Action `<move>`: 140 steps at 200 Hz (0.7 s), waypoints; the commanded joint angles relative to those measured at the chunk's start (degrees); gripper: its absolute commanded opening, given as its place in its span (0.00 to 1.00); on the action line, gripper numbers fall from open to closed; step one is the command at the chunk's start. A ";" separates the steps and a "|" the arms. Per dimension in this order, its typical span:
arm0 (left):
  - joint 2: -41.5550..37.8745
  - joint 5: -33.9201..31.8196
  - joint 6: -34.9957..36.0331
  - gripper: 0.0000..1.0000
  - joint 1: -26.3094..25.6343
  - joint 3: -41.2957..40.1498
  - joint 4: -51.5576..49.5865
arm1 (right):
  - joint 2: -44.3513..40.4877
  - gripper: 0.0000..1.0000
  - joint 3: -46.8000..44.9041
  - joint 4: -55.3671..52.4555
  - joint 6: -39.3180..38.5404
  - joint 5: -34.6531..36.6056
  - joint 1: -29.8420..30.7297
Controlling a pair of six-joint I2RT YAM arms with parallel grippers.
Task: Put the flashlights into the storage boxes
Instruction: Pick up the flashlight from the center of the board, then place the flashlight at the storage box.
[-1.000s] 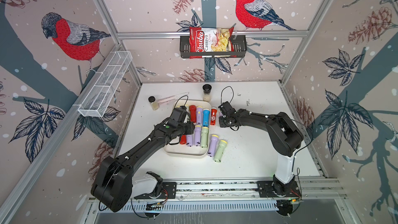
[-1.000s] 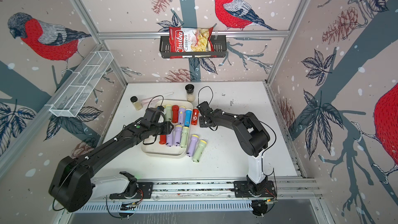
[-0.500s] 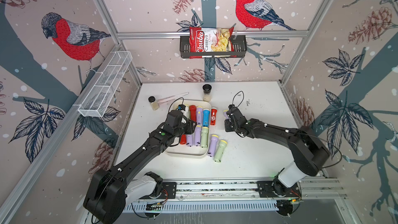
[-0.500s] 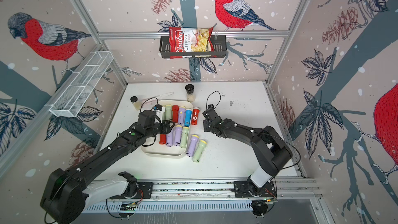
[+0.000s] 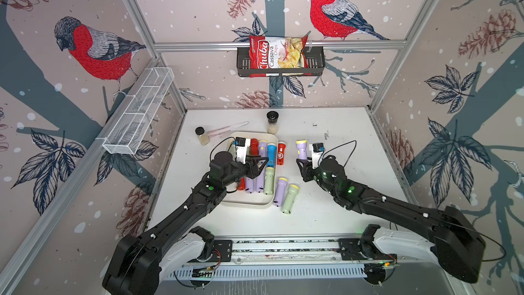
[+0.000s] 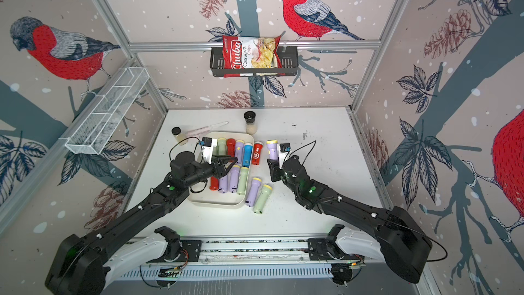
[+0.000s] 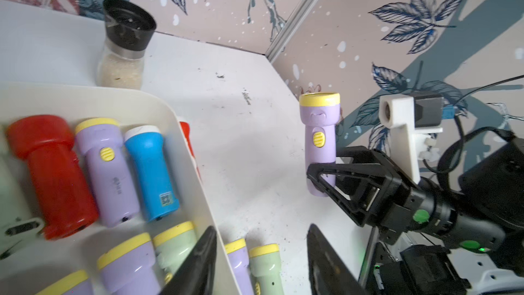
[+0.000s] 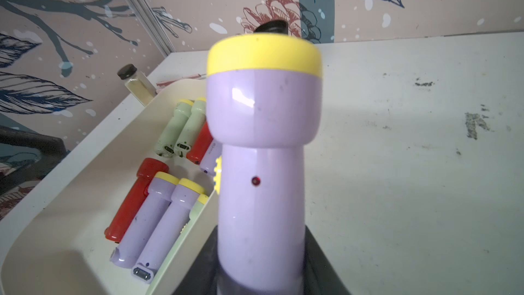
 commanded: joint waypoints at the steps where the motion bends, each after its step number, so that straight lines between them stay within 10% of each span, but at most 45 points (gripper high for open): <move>1: 0.48 5.21 -1.10 0.51 -1.30 -0.59 11.55 | -1.13 0.28 -0.93 7.97 -1.10 -2.35 0.90; 140: 10.18 4.64 3.53 0.59 -8.60 6.38 12.92 | 0.72 0.29 0.01 14.62 -4.42 -1.86 9.06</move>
